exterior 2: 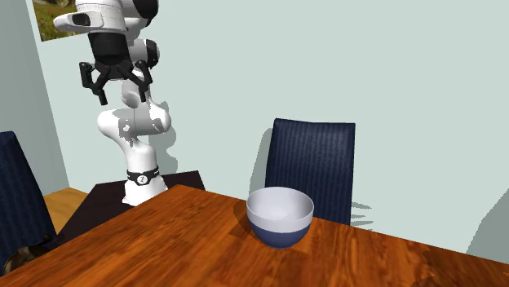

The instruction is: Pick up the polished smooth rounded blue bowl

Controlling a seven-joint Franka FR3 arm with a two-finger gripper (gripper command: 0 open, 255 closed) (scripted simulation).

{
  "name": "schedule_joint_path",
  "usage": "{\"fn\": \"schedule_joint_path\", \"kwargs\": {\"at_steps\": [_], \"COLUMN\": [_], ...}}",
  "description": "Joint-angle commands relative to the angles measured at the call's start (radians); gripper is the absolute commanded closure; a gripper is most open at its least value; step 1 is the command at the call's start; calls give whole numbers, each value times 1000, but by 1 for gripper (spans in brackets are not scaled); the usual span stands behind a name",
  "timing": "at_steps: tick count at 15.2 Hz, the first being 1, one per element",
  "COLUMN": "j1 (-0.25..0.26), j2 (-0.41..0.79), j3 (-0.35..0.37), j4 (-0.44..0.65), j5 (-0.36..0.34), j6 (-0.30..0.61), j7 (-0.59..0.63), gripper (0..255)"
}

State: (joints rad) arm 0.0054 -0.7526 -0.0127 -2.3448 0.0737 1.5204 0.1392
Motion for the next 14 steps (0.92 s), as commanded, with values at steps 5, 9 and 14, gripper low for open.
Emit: {"fn": "schedule_joint_path", "kwargs": {"at_steps": [5,9,14], "j1": [22,42,64], "j2": [85,188,337], "j3": [54,106,168], "j4": [-19,-16,18], "j5": [41,74,99], "j6": [112,222,351], "j7": [52,101,162], "gripper": [0,0,0]}}
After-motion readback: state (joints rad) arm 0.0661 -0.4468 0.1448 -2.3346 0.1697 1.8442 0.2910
